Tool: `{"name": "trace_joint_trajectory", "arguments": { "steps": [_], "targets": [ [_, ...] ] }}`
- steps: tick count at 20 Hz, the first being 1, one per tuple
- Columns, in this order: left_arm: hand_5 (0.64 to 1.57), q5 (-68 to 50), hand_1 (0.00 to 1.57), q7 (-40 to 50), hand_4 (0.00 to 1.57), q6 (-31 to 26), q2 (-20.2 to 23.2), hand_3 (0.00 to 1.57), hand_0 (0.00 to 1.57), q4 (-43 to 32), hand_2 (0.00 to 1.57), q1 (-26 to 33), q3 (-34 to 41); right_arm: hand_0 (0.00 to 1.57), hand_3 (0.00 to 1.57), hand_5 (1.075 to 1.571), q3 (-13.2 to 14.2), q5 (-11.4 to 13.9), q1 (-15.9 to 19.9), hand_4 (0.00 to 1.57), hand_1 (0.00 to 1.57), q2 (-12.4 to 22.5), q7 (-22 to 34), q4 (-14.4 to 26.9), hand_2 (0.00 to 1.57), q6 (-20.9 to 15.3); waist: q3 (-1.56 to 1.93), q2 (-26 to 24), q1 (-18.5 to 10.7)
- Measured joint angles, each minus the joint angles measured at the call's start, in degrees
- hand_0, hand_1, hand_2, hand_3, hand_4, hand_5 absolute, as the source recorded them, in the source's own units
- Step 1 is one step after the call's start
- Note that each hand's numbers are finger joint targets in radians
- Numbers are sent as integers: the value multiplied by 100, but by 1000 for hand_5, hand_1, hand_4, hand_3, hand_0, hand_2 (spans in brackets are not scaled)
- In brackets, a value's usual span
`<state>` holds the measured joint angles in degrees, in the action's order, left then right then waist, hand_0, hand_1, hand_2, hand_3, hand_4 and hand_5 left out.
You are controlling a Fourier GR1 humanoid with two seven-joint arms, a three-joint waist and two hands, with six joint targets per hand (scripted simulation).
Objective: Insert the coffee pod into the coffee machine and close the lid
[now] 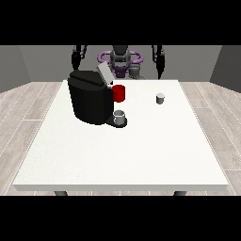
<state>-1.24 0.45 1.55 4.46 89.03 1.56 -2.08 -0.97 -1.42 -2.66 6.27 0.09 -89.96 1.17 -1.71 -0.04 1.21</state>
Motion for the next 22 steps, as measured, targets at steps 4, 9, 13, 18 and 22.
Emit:
{"name": "trace_joint_trajectory", "arguments": {
  "steps": [4,9,13,18,22],
  "targets": [
    [1571,-152,0,-339,282,-299,59,0,0,44,0,171,11,0,0,1571,90,-34,-76,128,0,19,0,89,0,24,107,-132,-118],
    [1571,-370,0,-898,264,-779,351,0,0,118,0,364,214,0,0,1571,444,-82,-93,94,0,-133,-312,144,0,-346,154,-271,-194],
    [1571,-148,0,-1146,0,-965,686,0,0,67,0,379,319,0,0,1571,463,27,-36,267,0,-378,-508,101,0,-704,165,-268,-186],
    [1571,93,0,-1032,0,-1056,1155,0,0,-211,0,-30,619,0,0,1571,458,-11,79,174,0,-367,-546,25,0,-668,171,-92,41],
    [1571,19,0,-821,0,-1259,1489,0,0,-734,0,-559,945,0,0,1571,406,-18,300,228,0,-421,-514,-15,0,-691,171,179,230]
  ]
}}
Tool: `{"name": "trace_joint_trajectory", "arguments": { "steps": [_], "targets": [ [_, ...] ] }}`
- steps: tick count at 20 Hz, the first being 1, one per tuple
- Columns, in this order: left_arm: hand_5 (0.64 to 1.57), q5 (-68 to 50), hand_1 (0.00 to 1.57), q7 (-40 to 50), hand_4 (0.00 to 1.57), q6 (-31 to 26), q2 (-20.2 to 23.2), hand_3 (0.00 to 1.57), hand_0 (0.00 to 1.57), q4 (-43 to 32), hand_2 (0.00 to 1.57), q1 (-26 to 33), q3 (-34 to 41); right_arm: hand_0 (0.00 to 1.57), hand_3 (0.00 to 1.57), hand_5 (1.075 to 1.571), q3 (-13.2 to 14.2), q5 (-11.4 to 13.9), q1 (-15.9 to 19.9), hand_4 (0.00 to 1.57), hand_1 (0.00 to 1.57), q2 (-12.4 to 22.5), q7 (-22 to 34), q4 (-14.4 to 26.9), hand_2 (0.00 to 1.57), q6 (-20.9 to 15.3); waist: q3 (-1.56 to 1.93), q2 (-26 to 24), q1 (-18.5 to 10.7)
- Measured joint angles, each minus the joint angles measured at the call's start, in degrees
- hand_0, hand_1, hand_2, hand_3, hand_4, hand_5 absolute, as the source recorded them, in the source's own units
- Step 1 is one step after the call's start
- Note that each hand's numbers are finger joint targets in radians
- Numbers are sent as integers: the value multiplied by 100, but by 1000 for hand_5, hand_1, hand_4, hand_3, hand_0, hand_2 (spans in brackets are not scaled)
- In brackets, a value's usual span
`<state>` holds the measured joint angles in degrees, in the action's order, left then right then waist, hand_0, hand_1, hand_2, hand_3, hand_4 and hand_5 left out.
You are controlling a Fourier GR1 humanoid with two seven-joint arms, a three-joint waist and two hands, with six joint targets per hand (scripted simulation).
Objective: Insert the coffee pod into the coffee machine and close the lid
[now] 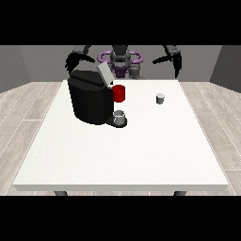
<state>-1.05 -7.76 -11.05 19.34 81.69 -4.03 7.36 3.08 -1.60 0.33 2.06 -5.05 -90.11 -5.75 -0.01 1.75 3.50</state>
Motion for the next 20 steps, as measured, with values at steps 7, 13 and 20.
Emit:
{"name": "trace_joint_trajectory", "arguments": {
  "steps": [7,13,20],
  "targets": [
    [1571,224,0,123,0,-106,301,0,0,-972,0,-799,195,0,0,1571,-74,-19,390,259,0,-66,-136,92,0,40,0,479,244],
    [1571,561,0,-12,0,-32,343,0,0,-1919,0,-1225,217,0,0,1571,-183,59,558,397,0,-117,16,213,0,-112,-2,631,284],
    [1571,1104,0,-2,0,81,349,0,0,-2527,198,-1602,-16,0,0,1571,-46,108,825,428,0,-25,122,654,0,-181,0,678,226]
  ]
}}
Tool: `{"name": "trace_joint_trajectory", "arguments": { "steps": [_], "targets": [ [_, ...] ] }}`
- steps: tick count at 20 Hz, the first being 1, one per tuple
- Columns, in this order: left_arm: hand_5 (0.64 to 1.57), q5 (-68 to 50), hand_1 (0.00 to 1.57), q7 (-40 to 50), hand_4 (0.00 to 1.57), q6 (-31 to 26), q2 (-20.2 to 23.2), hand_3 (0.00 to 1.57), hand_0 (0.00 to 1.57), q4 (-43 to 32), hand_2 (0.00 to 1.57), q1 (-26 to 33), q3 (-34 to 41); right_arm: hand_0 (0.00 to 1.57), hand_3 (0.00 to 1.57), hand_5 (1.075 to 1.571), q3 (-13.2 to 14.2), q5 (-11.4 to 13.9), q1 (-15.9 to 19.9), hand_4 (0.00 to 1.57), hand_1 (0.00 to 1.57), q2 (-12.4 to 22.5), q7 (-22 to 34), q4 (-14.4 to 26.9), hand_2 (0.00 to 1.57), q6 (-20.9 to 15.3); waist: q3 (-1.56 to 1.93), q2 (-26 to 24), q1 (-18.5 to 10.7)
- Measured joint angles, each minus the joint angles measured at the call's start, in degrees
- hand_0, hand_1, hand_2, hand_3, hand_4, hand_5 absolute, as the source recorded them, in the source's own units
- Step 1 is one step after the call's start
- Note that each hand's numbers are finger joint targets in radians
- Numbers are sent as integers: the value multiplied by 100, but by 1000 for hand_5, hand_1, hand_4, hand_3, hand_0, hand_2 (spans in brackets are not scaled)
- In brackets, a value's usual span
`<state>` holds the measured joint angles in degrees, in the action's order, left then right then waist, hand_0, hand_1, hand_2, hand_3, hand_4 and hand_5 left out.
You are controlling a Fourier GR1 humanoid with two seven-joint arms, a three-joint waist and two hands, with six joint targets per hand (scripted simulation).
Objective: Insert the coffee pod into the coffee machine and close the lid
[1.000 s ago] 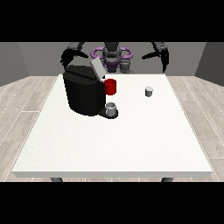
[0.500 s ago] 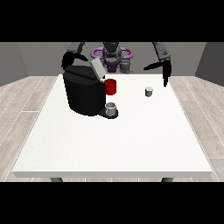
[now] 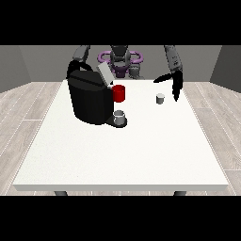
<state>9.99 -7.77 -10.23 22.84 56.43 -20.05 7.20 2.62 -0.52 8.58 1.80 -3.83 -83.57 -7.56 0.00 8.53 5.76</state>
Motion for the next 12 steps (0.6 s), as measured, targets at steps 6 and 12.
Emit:
{"name": "trace_joint_trajectory", "arguments": {
  "steps": [6,12],
  "targets": [
    [1571,480,647,-46,0,170,-148,349,647,-459,718,-222,-214,0,0,1571,-5,141,148,412,0,2,140,313,0,-139,-1,-137,-60],
    [1571,875,634,-249,0,370,22,487,634,-1103,756,-378,-205,0,0,1571,-64,165,167,432,0,31,298,179,0,-111,-1,-79,90]
  ]
}}
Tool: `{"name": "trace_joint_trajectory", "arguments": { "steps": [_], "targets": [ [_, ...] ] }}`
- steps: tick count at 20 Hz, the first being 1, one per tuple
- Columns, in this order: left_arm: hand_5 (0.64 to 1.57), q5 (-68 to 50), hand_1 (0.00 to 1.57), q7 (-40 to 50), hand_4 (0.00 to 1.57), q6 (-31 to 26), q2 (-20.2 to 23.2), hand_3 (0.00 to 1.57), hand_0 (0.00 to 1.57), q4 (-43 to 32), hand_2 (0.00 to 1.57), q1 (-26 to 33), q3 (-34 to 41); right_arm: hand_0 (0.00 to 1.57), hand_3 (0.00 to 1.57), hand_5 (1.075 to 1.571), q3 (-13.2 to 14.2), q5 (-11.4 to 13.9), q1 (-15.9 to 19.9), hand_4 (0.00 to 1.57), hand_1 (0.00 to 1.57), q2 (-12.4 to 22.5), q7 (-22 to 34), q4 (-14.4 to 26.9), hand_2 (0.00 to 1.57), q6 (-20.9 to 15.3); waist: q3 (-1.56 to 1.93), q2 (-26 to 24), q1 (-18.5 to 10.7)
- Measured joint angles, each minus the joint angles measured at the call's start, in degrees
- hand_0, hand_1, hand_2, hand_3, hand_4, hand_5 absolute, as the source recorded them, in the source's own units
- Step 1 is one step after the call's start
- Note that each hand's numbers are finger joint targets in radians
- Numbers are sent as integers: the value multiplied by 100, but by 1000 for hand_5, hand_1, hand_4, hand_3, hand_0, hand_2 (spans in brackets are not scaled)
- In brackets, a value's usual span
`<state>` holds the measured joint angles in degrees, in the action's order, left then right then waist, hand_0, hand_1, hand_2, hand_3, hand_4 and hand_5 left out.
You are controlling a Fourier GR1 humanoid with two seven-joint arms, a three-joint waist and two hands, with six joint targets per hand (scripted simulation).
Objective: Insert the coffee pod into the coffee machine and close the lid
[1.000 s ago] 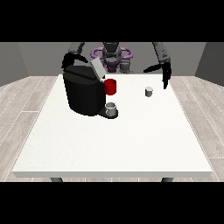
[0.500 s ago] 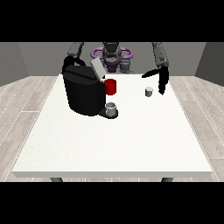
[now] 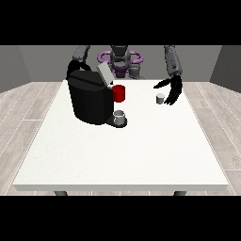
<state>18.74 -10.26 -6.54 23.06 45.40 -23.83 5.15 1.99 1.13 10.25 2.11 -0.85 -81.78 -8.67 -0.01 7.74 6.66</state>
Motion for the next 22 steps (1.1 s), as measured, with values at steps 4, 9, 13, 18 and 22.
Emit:
{"name": "trace_joint_trajectory", "arguments": {
  "steps": [4,9,13,18,22],
  "targets": [
    [1571,366,536,-201,0,126,99,440,536,-252,692,-48,-154,0,0,1571,-52,-10,22,434,0,-51,-64,49,0,-75,0,66,3],
    [1571,752,695,-454,0,496,105,592,695,-502,831,-154,-242,0,0,1571,8,-42,19,487,0,9,-186,142,0,-1,3,108,28],
    [1571,938,775,-589,351,848,70,692,775,-718,917,-382,-182,0,0,1571,-88,-45,59,513,0,-50,-193,179,0,-124,8,160,46],
    [1571,1179,971,-705,323,1294,-50,863,971,-927,1086,-501,-177,0,0,1571,38,-169,200,510,0,-27,-184,236,0,-101,12,178,55],
    [1571,1379,970,-934,319,1481,80,793,970,-1122,1054,-660,-185,0,0,1571,-30,-159,277,426,0,-111,-168,137,0,-168,22,336,145]
  ]
}}
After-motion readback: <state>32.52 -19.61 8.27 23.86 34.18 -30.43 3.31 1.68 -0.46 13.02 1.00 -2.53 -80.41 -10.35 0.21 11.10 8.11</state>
